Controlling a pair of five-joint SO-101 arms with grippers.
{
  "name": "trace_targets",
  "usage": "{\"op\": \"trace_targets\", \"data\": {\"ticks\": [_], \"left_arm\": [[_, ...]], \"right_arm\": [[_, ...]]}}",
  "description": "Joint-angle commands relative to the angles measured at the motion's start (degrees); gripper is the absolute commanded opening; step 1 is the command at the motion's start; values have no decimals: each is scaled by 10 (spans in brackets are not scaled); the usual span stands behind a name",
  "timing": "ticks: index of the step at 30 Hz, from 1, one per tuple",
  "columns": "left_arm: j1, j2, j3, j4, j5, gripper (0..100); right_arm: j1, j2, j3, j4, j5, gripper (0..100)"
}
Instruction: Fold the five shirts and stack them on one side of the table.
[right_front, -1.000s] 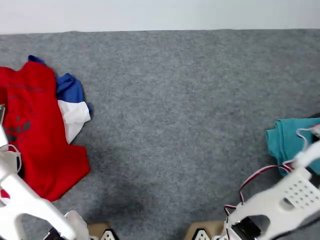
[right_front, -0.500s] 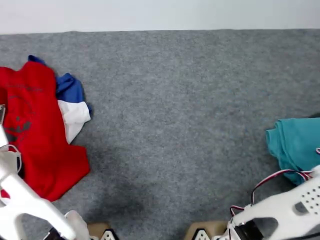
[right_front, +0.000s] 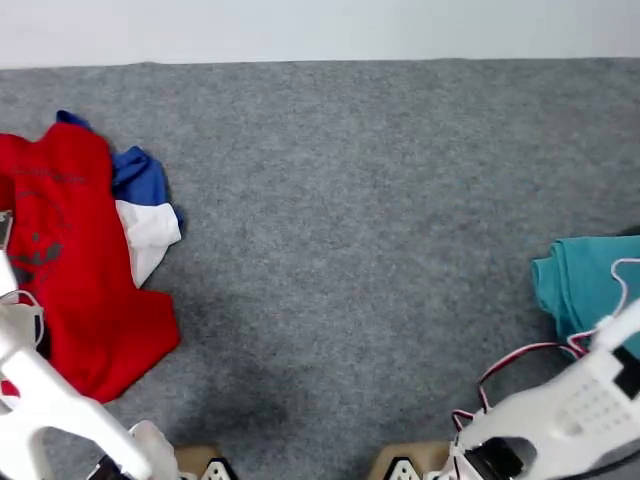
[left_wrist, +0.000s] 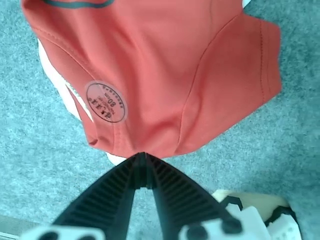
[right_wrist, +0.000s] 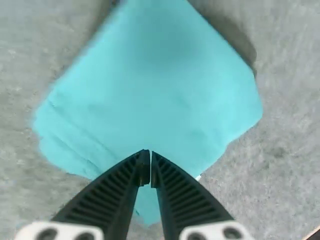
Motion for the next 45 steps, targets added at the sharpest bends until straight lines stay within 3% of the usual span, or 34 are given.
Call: {"op": "trace_targets", "data": {"ticks": [1, 9, 14, 19, 23, 27, 31, 38, 45], "left_arm": [[4, -19, -39, 16, 0, 2], [10, -12, -107, 15, 2, 4], [78, 18, -93, 16, -3, 14], [115, 90, -82, 15, -40, 131], [147, 165, -84, 14, -47, 189], [152, 249, -85, -31, -49, 207], [152, 330, -85, -62, -86, 207], [155, 454, -89, -132, -89, 201], [161, 564, -153, -92, -89, 51]], "right_arm": [[-12, -74, 8, 22, 4, 10], [-38, -236, 154, 23, 23, 10], [-116, -364, 345, 22, 55, 10], [-147, -449, 475, 22, 58, 20], [-155, -480, 540, 21, 101, 122], [-152, -499, 548, 22, 131, 189], [-154, -521, 548, 22, 145, 191], [-155, -528, 550, 22, 145, 191], [-155, -529, 548, 22, 146, 191]]}}
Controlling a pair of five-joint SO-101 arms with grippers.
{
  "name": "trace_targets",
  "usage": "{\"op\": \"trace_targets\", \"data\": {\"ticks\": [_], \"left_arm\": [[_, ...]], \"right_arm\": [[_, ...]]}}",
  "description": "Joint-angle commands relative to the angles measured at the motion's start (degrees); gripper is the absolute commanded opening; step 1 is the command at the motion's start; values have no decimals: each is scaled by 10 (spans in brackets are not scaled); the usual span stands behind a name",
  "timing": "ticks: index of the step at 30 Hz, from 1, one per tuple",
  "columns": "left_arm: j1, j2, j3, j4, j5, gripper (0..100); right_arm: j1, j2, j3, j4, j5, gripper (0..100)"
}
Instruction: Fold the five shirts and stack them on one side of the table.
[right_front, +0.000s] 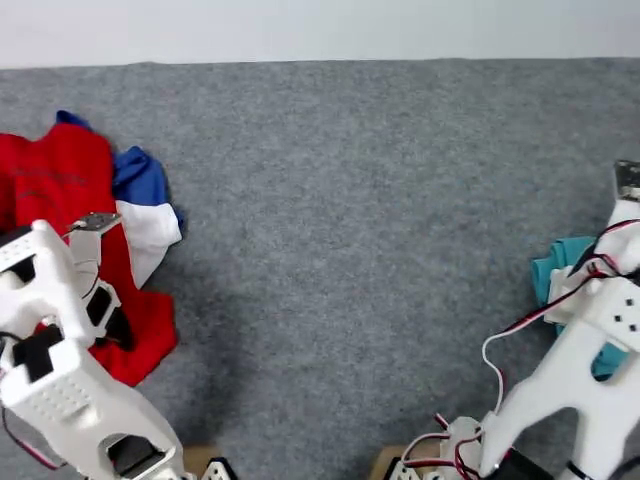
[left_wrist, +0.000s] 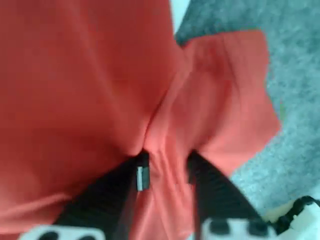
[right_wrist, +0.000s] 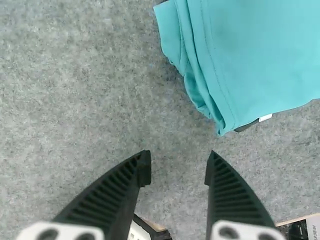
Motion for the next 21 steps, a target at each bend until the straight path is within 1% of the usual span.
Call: {"op": "trace_targets", "data": {"ticks": [1, 2, 6, 10, 11, 13, 17, 21], "left_arm": [[14, 35, -41, 34, -4, 17], [18, 39, -56, 49, -5, 0], [52, 11, -105, 99, -4, 2], [114, -71, -131, 128, -1, 2], [133, -99, -131, 128, 11, 2], [178, -155, -133, 128, 45, 2], [300, -247, -134, 128, 100, 2], [437, -283, -135, 128, 152, 2]], "right_arm": [[-5, -19, -5, 20, 6, 191], [-5, -18, -4, 20, 6, 191], [-5, -15, -4, 20, 6, 191], [-5, -19, -4, 20, 6, 191], [-5, -19, -4, 20, 6, 191], [-4, -19, -4, 20, 6, 191], [-3, -19, -4, 21, 6, 191], [-2, -20, -4, 21, 6, 191]]}}
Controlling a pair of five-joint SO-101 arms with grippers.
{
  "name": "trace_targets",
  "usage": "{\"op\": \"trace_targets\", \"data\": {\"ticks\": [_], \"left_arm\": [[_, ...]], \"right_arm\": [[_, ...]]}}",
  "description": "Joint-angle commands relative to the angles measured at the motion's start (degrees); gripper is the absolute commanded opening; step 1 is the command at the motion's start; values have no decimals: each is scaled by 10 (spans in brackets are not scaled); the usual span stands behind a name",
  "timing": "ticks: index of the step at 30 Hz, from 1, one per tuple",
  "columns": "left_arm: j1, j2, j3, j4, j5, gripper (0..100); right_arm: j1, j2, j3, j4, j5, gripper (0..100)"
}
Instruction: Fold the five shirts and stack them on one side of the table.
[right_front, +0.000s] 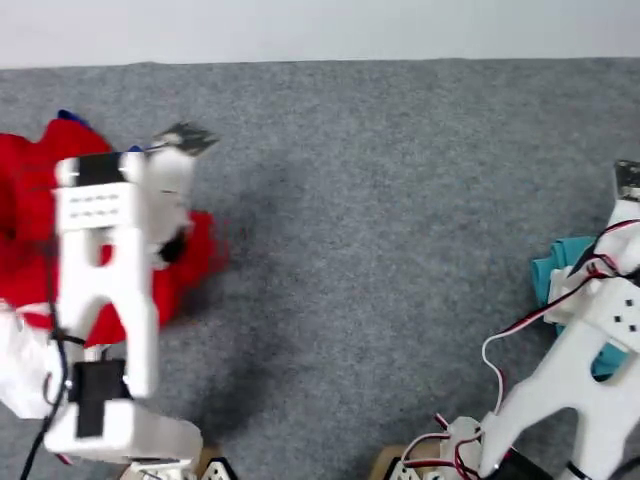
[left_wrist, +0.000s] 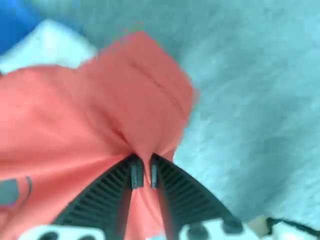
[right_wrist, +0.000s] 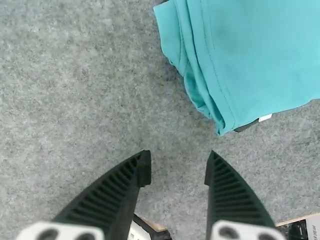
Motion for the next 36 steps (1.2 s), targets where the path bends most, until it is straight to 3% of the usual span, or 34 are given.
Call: {"op": "trace_targets", "data": {"ticks": [1, 9, 15, 19, 23, 28, 33, 36], "left_arm": [[133, -42, -20, 15, 47, 2], [343, -25, -16, 11, 121, 2], [441, -27, 22, 18, 173, 2], [443, -28, 100, 18, 171, 2], [401, -57, 150, 17, 146, 2], [341, -154, 152, 16, 141, 2], [337, -227, 145, -8, 144, 2], [337, -236, 106, -49, 184, 2]], "right_arm": [[-2, -19, -4, 22, 6, 191], [-1, -19, -3, 22, 6, 191], [-1, -19, -2, 22, 6, 191], [-1, -19, -2, 22, 6, 191], [-1, -19, -2, 22, 23, 191], [-1, -18, -2, 22, 42, 191], [-2, -17, -2, 22, 42, 191], [-4, -18, 5, 21, 42, 191]]}}
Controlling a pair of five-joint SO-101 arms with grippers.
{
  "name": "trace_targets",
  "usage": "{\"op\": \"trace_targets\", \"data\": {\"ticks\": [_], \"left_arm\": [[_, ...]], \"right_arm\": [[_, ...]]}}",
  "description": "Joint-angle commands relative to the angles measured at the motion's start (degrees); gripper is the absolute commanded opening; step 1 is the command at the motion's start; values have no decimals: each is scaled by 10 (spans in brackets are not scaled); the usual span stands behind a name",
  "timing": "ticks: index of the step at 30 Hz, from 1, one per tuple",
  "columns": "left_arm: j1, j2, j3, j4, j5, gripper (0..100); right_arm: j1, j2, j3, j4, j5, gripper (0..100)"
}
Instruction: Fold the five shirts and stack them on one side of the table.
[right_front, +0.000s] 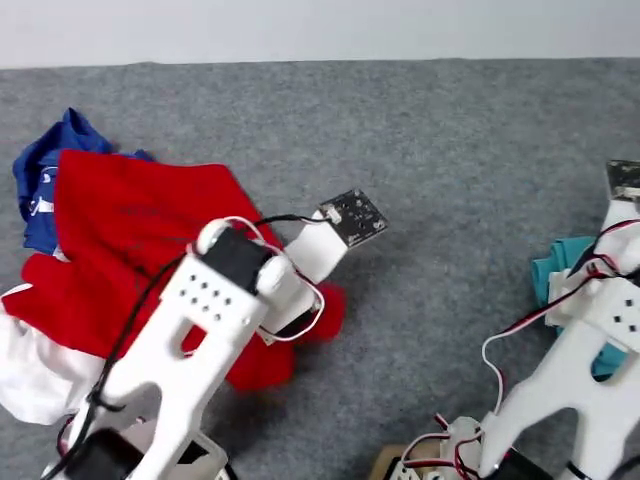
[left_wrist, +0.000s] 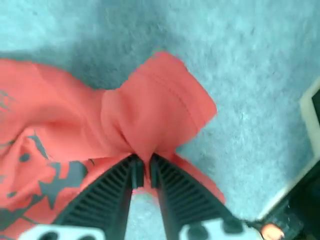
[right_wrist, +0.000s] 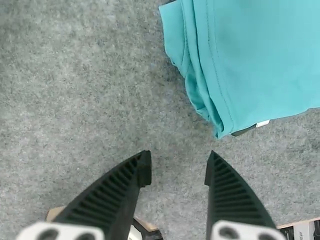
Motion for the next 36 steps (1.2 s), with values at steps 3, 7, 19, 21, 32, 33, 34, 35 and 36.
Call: {"op": "trace_targets", "data": {"ticks": [3, 7, 19, 21, 32, 33, 34, 35, 36], "left_arm": [[-4, -28, -92, -95, 62, 2], [-5, -27, -121, -216, 76, 2], [-11, 182, -175, -456, 118, 2], [-28, 228, -220, -455, 131, 2], [-120, 365, -498, -287, 182, 186], [-127, 370, -515, -273, 181, 188], [-134, 375, -530, -259, 180, 189], [-142, 379, -542, -246, 180, 189], [-153, 381, -553, -236, 179, 189]], "right_arm": [[-4, -18, 31, 21, 6, 191], [-4, -19, 60, 21, 6, 191], [-4, -20, 62, 21, 6, 191], [-4, -20, 62, 21, 6, 191], [-6, -20, 62, 21, 5, 194], [-12, -20, 62, 21, 5, 194], [-21, -20, 62, 21, 5, 194], [-32, -20, 62, 21, 4, 194], [-45, -20, 62, 21, 4, 194]]}}
